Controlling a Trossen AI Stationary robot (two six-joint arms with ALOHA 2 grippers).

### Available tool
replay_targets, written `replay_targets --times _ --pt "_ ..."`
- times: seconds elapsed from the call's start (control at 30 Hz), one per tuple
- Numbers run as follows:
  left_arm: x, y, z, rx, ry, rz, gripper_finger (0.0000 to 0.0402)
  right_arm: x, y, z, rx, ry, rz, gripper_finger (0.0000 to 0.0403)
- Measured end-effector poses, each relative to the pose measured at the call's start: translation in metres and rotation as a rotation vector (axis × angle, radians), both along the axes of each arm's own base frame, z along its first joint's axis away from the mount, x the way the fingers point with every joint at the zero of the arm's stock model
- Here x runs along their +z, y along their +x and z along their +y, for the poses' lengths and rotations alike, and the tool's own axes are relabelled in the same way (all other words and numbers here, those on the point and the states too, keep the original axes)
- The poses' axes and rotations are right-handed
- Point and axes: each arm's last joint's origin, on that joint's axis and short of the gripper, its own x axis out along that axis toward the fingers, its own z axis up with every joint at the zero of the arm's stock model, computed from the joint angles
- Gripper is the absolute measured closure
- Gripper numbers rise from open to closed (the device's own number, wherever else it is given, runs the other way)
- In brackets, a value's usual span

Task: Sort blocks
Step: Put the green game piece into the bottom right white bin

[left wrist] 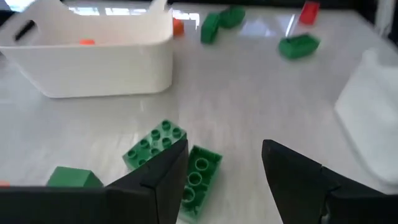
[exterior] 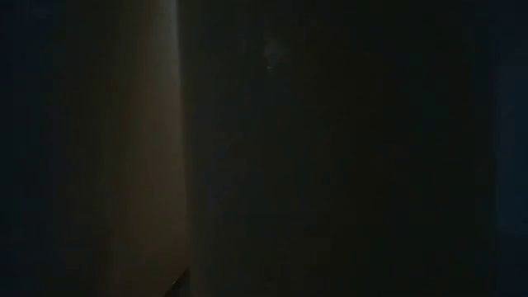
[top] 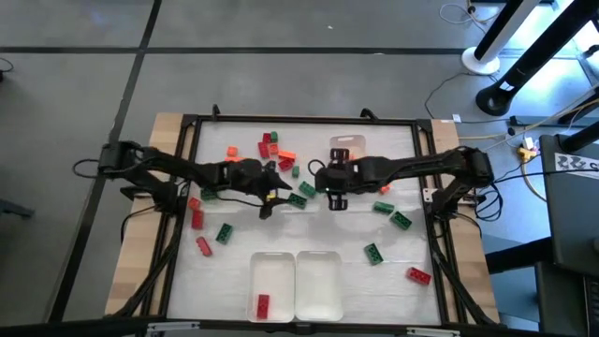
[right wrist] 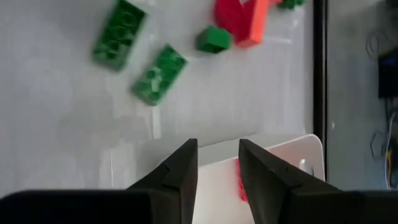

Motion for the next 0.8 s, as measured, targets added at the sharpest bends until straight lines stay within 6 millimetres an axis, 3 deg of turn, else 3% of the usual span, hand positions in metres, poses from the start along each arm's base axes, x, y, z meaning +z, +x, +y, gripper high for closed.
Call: replay_targets --times 0.37,0.6,0.8 --pt "-0.027 0.050 0.005 -0.097 0.112 0.208 0.0206 0.024 -0.026 0.036 0.131 0.004 -0.002 0.0286" --pt "-0.034 0.058 0.008 -0.101 0.176 0.304 0.0206 0.023 -0.033 0.057 0.209 0.031 0.038 0.0286" --pt "-0.038 0.053 0.017 -0.056 0.160 0.364 0.0206 0.022 -0.039 0.072 0.259 0.026 0.075 0.0286"
